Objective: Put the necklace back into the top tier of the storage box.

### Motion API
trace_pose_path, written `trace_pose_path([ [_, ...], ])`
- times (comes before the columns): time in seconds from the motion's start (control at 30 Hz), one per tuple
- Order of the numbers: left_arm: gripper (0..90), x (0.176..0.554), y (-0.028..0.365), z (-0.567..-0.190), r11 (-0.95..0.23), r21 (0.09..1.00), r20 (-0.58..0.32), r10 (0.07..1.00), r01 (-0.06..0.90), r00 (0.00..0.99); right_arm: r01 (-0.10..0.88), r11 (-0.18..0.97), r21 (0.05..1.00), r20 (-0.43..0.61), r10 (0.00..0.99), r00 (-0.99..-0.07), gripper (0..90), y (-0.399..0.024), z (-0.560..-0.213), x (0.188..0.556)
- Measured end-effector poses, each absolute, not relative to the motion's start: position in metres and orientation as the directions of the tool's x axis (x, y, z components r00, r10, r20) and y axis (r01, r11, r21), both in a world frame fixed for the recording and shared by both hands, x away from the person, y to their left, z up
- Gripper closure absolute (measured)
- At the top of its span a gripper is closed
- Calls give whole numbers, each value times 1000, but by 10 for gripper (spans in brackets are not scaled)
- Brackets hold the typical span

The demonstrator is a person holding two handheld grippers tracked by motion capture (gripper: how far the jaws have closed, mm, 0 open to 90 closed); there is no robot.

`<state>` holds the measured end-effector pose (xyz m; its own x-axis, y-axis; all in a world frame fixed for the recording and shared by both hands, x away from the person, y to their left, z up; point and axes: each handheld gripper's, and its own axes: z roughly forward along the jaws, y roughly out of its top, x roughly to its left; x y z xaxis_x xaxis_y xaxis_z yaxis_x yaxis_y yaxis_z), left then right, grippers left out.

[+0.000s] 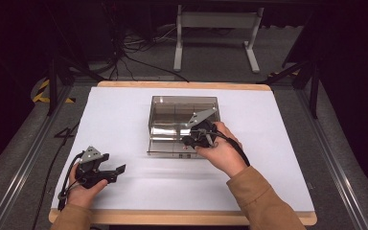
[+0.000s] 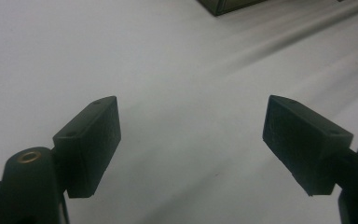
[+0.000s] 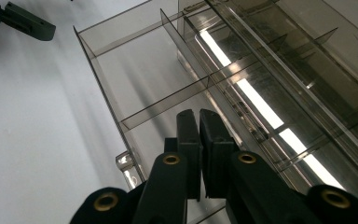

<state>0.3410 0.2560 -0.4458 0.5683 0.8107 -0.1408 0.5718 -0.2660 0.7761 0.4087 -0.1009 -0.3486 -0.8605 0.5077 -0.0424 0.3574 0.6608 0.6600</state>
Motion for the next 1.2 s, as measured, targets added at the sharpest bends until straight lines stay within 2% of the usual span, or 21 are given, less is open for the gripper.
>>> trace_pose_path([
  [0.57,198,341,256,-446,-267,776,-141,810,572,569,353,677,645,-42,493,-869,865,-100,-357,410],
  [0.93,198,341,256,-446,-268,775,-141,809,572,571,330,657,678,-65,501,-863,712,-102,-357,409],
  [1.03,198,342,256,-446,-268,776,-141,809,571,571,329,651,685,-65,503,-862,738,-103,-355,408],
  [1.17,198,343,255,-445,-271,777,-138,808,568,573,317,644,696,-58,490,-870,850,-108,-351,405],
  [1.2,198,343,255,-445,-271,777,-138,808,568,573,317,644,696,-58,490,-870,850,-108,-351,405],
])
